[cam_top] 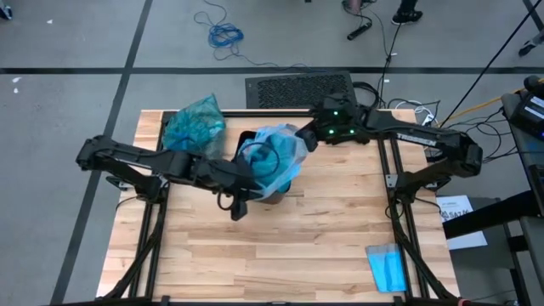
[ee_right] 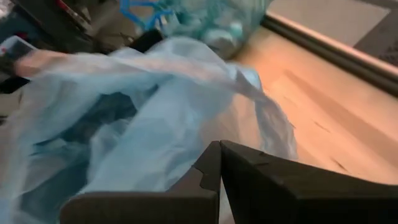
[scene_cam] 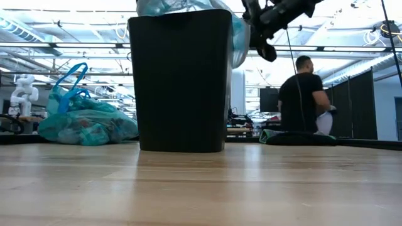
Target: Place trash/remove bag and relplace
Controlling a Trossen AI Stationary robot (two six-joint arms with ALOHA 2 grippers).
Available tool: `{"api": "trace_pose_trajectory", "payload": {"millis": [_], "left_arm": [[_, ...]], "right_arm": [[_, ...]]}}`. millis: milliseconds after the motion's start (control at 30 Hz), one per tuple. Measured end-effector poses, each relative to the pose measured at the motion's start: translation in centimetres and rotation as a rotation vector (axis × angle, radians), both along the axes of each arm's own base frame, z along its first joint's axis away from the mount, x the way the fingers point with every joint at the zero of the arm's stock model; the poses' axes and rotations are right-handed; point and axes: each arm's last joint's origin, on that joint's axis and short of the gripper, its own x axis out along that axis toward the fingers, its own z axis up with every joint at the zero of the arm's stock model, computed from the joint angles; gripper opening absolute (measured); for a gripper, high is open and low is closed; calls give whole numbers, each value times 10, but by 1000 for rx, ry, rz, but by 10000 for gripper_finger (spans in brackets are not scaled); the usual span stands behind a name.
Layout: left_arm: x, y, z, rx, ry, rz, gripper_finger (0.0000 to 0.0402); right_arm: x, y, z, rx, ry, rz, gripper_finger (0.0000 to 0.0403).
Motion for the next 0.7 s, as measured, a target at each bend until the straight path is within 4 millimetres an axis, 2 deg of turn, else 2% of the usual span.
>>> {"api": "trace_pose_trajectory", "payload": {"millis": [200,367,567,700], "left_arm": [[-13,2,13,-11,-42,-4,102],[-23,6,21,-9,-72,7,102],[-25,32,28,50,-116,118,102],[-18,49,34,21,-184,81,102]], "right_arm": [[-10,11,17,-37,-59,8,0],[-9,30,29,-69,-132,71,0],[5,58,27,-48,-149,174,0],[16,65,21,-30,-153,192,0]]}}
